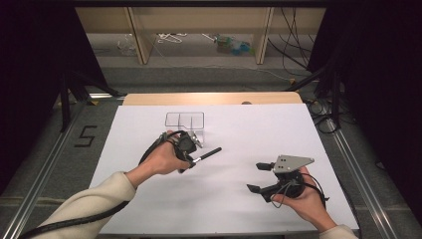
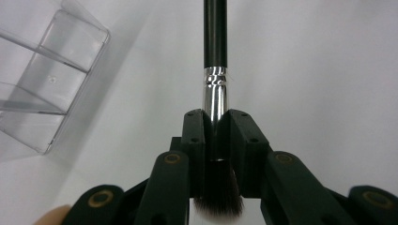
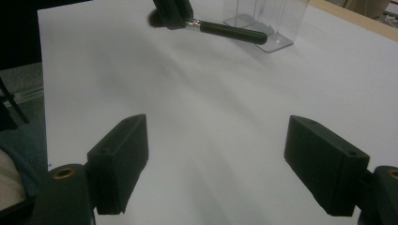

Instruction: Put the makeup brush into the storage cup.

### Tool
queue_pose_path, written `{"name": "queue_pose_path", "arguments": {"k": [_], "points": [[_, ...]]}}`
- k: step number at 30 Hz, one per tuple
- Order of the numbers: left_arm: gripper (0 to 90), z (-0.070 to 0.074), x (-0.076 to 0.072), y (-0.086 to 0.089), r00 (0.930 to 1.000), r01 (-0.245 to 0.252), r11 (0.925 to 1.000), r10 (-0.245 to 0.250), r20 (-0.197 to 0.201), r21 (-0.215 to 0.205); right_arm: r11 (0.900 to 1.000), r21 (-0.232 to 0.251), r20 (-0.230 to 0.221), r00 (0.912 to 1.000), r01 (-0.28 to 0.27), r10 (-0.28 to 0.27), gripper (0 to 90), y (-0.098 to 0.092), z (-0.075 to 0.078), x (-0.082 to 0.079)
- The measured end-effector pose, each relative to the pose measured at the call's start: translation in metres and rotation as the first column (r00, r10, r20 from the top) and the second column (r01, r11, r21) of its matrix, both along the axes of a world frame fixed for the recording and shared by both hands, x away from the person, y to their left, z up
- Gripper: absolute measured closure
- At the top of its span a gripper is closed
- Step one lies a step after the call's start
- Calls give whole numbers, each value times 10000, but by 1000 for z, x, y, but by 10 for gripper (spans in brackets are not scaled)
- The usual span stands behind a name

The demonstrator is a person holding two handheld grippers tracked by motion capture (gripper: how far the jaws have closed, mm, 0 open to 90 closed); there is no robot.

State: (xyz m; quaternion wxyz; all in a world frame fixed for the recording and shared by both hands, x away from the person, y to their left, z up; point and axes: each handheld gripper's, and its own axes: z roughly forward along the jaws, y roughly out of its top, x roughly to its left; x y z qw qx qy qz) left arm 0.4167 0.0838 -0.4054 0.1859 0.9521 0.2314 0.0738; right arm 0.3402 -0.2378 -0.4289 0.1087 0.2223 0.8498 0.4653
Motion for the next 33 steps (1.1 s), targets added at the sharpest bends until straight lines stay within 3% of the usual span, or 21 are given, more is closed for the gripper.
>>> {"name": "queue_pose_path", "arguments": {"k": [25, 33], "points": [[765, 6, -29, 13, 9974, 679, 9977, -679, 237, 16, 9999, -53, 130, 9999, -106, 107, 241, 0, -1, 3], [765, 6, -37, 15, 9924, 1192, 9926, -1198, 262, 253, 9996, -126, 68, 9996, -259, 260, 237, 2, -2, 4]]}}
